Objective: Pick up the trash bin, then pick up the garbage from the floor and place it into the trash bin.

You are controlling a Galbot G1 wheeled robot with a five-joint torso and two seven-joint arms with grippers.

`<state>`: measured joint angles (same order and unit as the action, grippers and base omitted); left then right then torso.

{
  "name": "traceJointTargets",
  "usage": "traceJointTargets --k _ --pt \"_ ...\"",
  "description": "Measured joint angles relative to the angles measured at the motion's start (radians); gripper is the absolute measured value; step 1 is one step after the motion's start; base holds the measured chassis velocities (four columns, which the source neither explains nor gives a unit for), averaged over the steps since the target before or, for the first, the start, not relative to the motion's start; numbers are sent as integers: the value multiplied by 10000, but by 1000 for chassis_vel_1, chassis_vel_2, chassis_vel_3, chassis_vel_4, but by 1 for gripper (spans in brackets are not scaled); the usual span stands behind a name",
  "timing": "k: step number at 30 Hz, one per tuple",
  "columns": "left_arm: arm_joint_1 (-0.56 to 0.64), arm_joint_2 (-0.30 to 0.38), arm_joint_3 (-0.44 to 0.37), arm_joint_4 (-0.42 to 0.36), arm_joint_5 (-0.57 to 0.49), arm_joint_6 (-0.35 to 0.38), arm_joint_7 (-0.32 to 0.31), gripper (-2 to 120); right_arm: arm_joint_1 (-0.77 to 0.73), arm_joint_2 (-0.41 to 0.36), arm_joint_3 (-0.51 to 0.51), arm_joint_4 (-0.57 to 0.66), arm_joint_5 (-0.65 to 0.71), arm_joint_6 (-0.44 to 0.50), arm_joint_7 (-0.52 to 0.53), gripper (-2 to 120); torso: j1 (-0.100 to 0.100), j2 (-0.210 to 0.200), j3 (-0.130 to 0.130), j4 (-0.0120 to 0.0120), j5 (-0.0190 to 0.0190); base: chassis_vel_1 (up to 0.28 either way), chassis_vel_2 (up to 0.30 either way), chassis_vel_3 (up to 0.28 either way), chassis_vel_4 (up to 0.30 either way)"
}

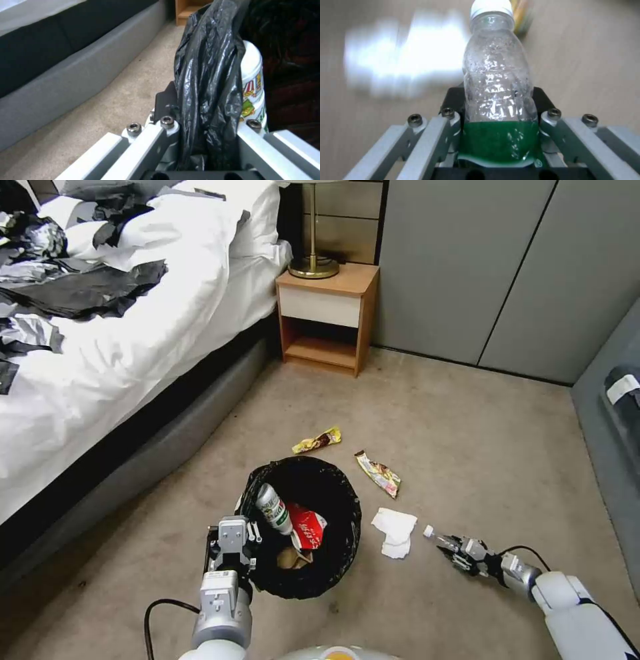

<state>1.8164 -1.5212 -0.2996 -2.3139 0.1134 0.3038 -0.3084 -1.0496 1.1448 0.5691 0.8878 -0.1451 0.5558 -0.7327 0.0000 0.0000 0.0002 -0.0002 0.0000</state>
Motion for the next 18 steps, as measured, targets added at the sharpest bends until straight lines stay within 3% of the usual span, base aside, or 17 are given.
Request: traceJointTargets --k 1,3,4,7,9,11,16,18 --pt "-12 11 0 13 -9 0 0 1 -155 -5 -68 403 452 -8 81 26 -1 0 0 3 -2 0 0 0 0" --pt "-49 75 -5 109 -29 0 -4 1 -953 -52 -291 2361 1781 -210 369 26 0 0 0 2 2 0 0 0 0" --pt "-49 75 -5 109 -29 0 -4 1 -953 -52 -291 2361 1781 -210 369 26 0 0 0 2 2 0 0 0 0" --pt "-140 153 2 182 -103 6 2 1 -1999 -74 -402 5220 2692 -414 551 25 -1 0 -1 -2 -1 0 0 0 0" --pt "-167 163 -1 190 -130 14 1 1 -2218 -72 -445 5935 2861 -469 605 25 0 0 -2 -1 -2 0 0 0 0" --pt "-203 238 29 241 -176 28 0 1 -2670 -70 -710 8093 3347 -767 850 25 0 0 -1 2 -3 0 0 0 0" --pt "-172 317 99 341 -180 23 1 1 -2875 -28 -1352 9895 3869 -1263 1429 25 0 0 -2 4 -4 0 0 0 0" --pt "-153 312 190 390 -177 8 2 1 -2961 89 -2294 11020 4032 -1658 2357 25 -1 0 -2 3 -6 0 0 0 0"
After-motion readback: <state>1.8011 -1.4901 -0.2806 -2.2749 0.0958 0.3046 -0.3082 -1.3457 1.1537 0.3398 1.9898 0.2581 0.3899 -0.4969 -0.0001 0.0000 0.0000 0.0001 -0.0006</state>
